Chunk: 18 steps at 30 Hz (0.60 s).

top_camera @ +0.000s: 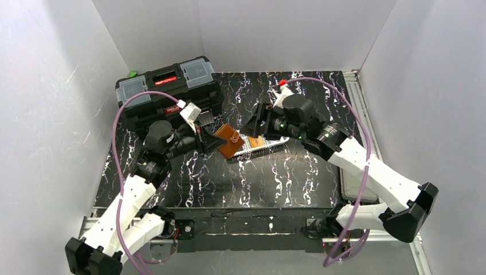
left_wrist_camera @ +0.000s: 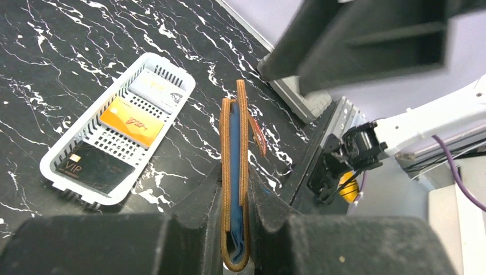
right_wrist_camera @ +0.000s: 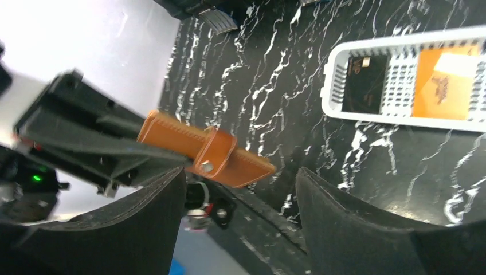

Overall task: Put the credit cards into the card holder
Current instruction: Open the card holder at the center of the board.

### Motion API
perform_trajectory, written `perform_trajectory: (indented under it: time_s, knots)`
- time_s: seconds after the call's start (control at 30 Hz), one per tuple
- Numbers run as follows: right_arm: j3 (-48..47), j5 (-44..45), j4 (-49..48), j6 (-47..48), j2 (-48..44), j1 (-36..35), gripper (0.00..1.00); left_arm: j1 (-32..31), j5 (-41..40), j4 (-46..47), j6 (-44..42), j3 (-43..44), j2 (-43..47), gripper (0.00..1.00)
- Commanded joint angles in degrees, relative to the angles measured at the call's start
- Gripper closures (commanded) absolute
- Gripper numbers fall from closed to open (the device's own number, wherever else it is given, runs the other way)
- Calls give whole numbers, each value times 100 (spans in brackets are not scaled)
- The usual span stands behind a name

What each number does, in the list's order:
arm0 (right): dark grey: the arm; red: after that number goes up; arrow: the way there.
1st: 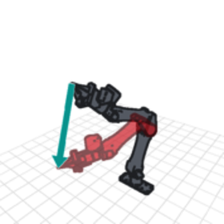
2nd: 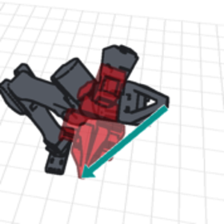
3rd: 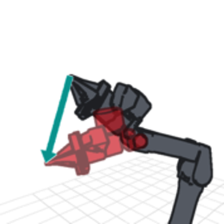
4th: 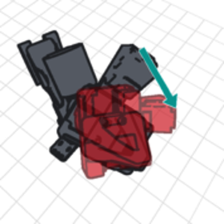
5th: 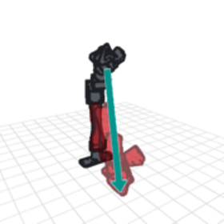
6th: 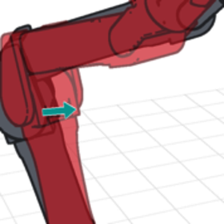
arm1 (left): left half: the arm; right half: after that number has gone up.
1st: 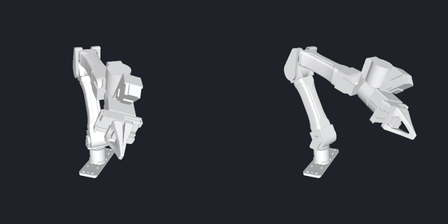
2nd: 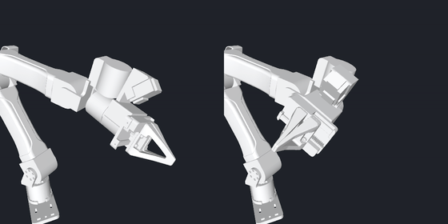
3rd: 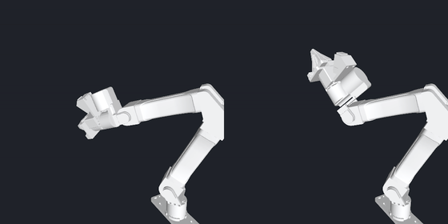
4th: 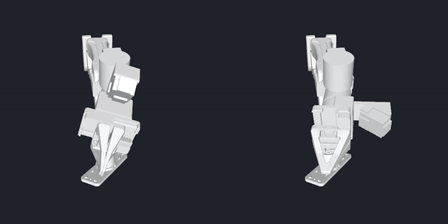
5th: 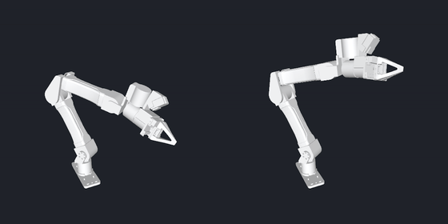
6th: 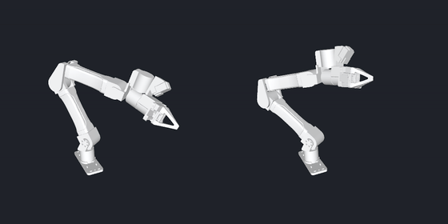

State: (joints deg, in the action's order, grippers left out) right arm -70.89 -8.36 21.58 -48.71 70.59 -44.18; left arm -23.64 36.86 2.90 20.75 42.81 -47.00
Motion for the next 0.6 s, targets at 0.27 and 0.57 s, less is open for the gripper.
perform_trajectory:
  time_s: [0.27,0.57]
  knots:
    - [-1338,4309,1063,3171,583,-2534,25,17,-452,-397,1116,577,-246,100]
    - [-2120,5231,1211,3694,1458,-2866,33,17,-266,-325,1150,481,-174,100]
